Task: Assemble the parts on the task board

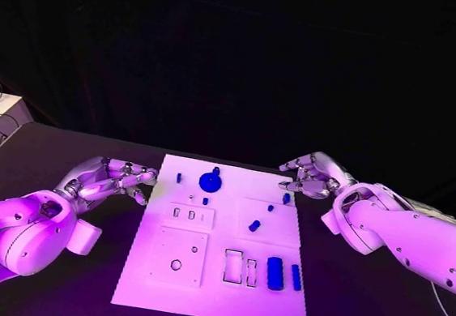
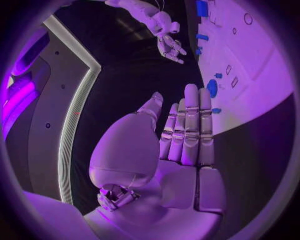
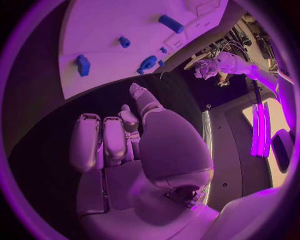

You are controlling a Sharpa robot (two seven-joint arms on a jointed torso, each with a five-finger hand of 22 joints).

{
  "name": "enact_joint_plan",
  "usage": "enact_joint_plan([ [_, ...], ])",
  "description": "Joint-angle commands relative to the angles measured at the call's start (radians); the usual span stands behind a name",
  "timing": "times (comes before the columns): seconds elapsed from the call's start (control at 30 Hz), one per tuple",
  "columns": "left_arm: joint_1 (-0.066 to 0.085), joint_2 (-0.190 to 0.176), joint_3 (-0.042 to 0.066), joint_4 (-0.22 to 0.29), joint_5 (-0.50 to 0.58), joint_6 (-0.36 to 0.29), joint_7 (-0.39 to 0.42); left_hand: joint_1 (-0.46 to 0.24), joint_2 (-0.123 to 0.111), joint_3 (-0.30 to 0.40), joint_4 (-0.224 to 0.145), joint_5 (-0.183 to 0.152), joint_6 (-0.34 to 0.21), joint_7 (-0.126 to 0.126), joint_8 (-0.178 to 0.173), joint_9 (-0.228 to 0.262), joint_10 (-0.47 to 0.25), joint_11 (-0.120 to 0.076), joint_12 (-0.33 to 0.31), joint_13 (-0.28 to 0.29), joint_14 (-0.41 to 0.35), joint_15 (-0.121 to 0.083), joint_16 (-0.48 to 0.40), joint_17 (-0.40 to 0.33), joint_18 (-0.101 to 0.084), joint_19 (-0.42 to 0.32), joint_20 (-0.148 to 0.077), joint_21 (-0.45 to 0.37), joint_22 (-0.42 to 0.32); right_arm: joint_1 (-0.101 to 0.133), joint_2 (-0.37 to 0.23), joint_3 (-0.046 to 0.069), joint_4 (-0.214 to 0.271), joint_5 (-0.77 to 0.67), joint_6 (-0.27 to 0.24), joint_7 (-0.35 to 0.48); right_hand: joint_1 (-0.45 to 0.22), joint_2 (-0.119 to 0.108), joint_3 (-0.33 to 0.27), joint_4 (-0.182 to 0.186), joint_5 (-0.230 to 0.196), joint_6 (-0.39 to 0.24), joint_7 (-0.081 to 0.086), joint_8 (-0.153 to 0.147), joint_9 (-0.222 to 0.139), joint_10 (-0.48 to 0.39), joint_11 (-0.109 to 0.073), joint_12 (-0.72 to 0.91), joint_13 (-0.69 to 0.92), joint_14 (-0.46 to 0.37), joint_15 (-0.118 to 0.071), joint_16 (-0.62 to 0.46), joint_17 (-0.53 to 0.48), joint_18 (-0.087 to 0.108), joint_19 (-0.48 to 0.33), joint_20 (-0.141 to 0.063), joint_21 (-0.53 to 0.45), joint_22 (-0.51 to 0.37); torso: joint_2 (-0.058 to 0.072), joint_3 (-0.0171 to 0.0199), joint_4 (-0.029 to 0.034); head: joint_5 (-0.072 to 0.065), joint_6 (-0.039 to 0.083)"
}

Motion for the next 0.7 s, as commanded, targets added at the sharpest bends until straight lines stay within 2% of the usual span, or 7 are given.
enact_joint_plan([
  [0.03, -0.001, 0.002, 0.001, 0.001, -0.002, 0.018, 0.017, -0.002, 0.0, 0.005, -0.001, 0.001, -0.003, 0.0, -0.003, -0.001, -0.004, 0.001, -0.003, 0.001, -0.008, -0.002, 0.004, 0.0, 0.014, -0.006, -0.001, 0.006, -0.002, -0.009, 0.0, -0.001, -0.026, -0.014, 0.057, 0.07, 0.011, -0.001, 0.0, -0.008, 0.006, 0.006, -0.001, 0.005, 0.0, 0.006, -0.004, 0.003, 0.002, 0.004, -0.005, 0.003, 0.003, -0.006, 0.042, -0.006, 0.005, 0.178, 0.0, 0.0036, -0.0035, -0.001, 0.0],
  [0.1, -0.002, 0.003, 0.001, 0.0, -0.002, 0.019, 0.017, -0.002, 0.0, 0.005, -0.001, 0.001, -0.003, 0.0, -0.003, -0.001, -0.004, 0.001, -0.003, 0.001, -0.008, -0.002, 0.004, 0.0, 0.014, -0.006, -0.001, 0.006, -0.002, -0.017, 0.004, -0.002, -0.044, -0.038, 0.062, 0.064, 0.01, -0.001, 0.0, -0.009, 0.007, 0.004, 0.0, 0.004, 0.0, 0.006, -0.004, 0.003, 0.003, 0.005, -0.004, 0.006, 0.008, -0.006, 0.043, -0.006, 0.009, 0.179, 0.0, 0.0041, -0.0025, 0.0, -0.003],
  [0.3, -0.002, 0.005, 0.001, -0.003, -0.002, 0.021, 0.017, -0.002, 0.0, 0.005, -0.001, 0.001, -0.003, 0.0, -0.003, -0.001, -0.004, 0.001, -0.003, 0.001, -0.008, -0.002, 0.004, 0.0, 0.014, -0.006, -0.001, 0.006, -0.002, -0.039, 0.019, -0.002, -0.078, -0.071, 0.05, 0.027, 0.004, -0.003, -0.001, -0.007, 0.005, 0.002, 0.0, 0.003, 0.0, 0.007, -0.003, 0.004, 0.004, 0.004, -0.004, 0.007, 0.01, -0.006, 0.043, -0.006, 0.01, 0.179, -0.001, 0.0014, 0.0022, -0.001, -0.009],
  [0.47, -0.002, 0.004, 0.001, -0.005, -0.002, 0.021, 0.016, -0.002, 0.0, 0.005, -0.001, 0.001, -0.003, 0.0, -0.003, -0.001, -0.004, 0.001, -0.003, 0.001, -0.008, -0.002, 0.004, 0.0, 0.014, -0.006, -0.001, 0.006, -0.002, -0.051, 0.03, -0.003, -0.108, -0.077, 0.039, 0.003, -0.001, -0.004, -0.003, -0.004, 0.005, -0.002, 0.001, 0.003, 0.0, 0.007, -0.003, 0.003, 0.005, 0.004, -0.003, 0.007, 0.011, -0.005, 0.043, -0.005, 0.009, 0.178, -0.001, 0.0011, 0.0038, -0.001, -0.015],
  [0.7, -0.002, 0.001, 0.001, -0.006, -0.002, 0.02, 0.014, -0.002, 0.0, 0.005, -0.001, 0.001, -0.003, 0.0, -0.003, -0.001, -0.004, 0.001, -0.003, 0.001, -0.008, -0.002, 0.004, 0.0, 0.014, -0.006, -0.001, 0.006, -0.002, -0.061, 0.036, -0.003, -0.127, -0.08, 0.041, -0.003, -0.005, -0.011, -0.008, 0.0, 0.003, -0.012, 0.003, 0.004, 0.0, 0.004, -0.001, 0.001, 0.004, 0.004, -0.001, 0.009, 0.014, -0.005, 0.044, -0.004, 0.01, 0.179, -0.001, 0.0015, -0.0005, 0.005, -0.02],
])
